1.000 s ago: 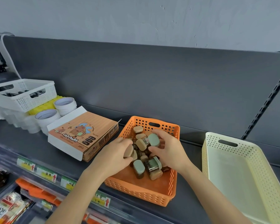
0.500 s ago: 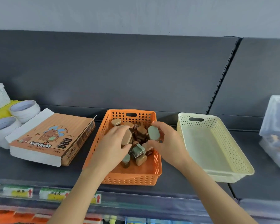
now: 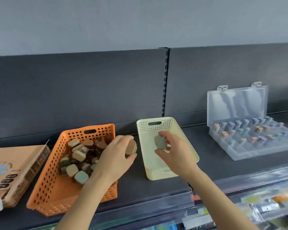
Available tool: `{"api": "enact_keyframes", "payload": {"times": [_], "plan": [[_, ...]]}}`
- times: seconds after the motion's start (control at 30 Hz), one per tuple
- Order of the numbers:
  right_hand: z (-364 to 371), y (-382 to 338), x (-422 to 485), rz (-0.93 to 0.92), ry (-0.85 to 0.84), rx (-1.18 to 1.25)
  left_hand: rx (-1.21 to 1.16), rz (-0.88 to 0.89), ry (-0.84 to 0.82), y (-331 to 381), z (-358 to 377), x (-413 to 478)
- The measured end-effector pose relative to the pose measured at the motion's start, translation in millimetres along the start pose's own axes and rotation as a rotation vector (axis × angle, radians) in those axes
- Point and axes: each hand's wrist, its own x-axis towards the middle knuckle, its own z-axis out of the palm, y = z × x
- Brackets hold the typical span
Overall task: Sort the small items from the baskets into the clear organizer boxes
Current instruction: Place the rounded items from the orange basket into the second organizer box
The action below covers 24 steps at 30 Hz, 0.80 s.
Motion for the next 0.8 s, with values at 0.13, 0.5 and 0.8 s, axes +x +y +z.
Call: {"api": "enact_keyframes", "payload": {"times": [0.13,0.5,0.8], "plan": [[-52.3,40.8,-13.9,0.067,0.025,-0.004,-0.026,0.074,-0.045,57.2,34.1,15.2],[-195.1,156.6,-53.8,0.159,0.09,-0.051,-0.043,0.17,-0.092,217.2,134.0,34.1],[-299.8,242.9,-98.4,0.316,0.196,-0.144,-0.086,0.389,-0.243,345.6,213.7,57.2]]}}
